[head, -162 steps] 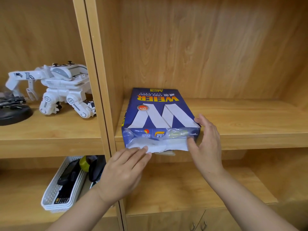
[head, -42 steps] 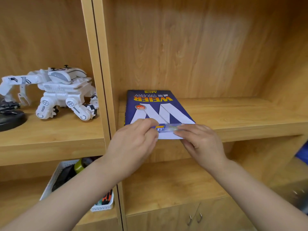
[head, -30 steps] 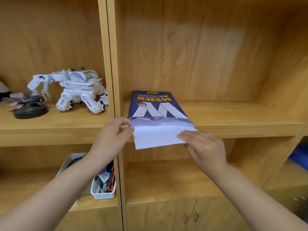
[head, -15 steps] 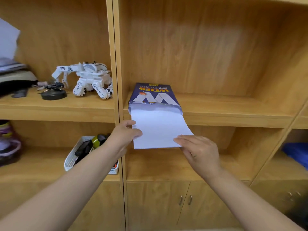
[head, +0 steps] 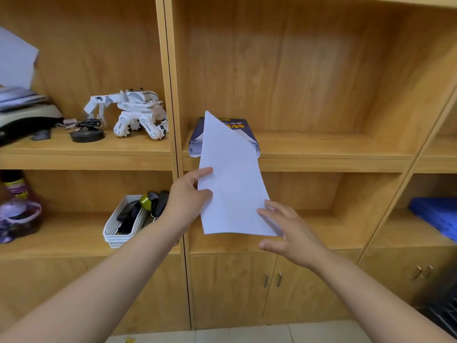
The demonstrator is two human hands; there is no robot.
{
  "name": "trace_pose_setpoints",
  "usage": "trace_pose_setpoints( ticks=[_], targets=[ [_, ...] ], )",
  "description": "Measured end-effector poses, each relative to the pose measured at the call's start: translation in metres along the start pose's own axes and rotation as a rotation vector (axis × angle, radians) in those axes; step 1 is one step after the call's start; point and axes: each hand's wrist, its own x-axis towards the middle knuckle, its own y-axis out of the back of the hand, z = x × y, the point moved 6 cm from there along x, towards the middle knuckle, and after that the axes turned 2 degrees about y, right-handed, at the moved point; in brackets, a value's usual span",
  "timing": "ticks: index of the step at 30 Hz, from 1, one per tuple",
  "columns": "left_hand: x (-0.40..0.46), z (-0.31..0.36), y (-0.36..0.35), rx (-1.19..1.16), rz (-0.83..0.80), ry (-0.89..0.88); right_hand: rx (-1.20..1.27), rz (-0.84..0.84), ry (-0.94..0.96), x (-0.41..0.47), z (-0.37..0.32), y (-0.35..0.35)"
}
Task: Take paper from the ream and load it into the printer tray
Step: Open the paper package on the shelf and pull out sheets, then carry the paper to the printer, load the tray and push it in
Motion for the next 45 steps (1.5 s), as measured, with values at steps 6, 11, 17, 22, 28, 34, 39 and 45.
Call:
trace_pose_setpoints(
  ticks=[6,11,17,22,28,34,39,45],
  targets=[
    [-0.025,0.012,-0.012,0.076,-0.042,-0.176,0.46,0.229,-0.236,-0.014,0.016,0.022],
    [-0.042,0.02,-0.042,0.07,-0.12,-0.245,0.747,0.39,-0.424,-0.03,0.033,0.042],
    [-0.035,0.017,-0.092,0.023,-0.229,-0.176,0.918,0.599,-0.615,-0.065,0.068,0.063],
    [-0.026,0.006,-0.157,-0.005,-0.367,-0.122,0.864,0.73,-0.717,-0.111,0.095,0.09],
    [-0.036,-0.006,-0.253,-0.066,-0.592,-0.102,0.6,0.918,-0.8,-0.183,0.111,0.134],
    [-0.059,0.005,-0.334,-0.136,-0.84,-0.146,0.471,1.129,-0.932,-0.246,0.117,0.16],
    [-0.078,0.002,-0.391,-0.18,-1.035,-0.071,0.392,1.305,-1.052,-0.29,0.12,0.168],
    [-0.114,-0.003,-0.453,-0.21,-1.256,-0.017,0.259,1.473,-1.198,-0.346,0.111,0.169]
  ],
)
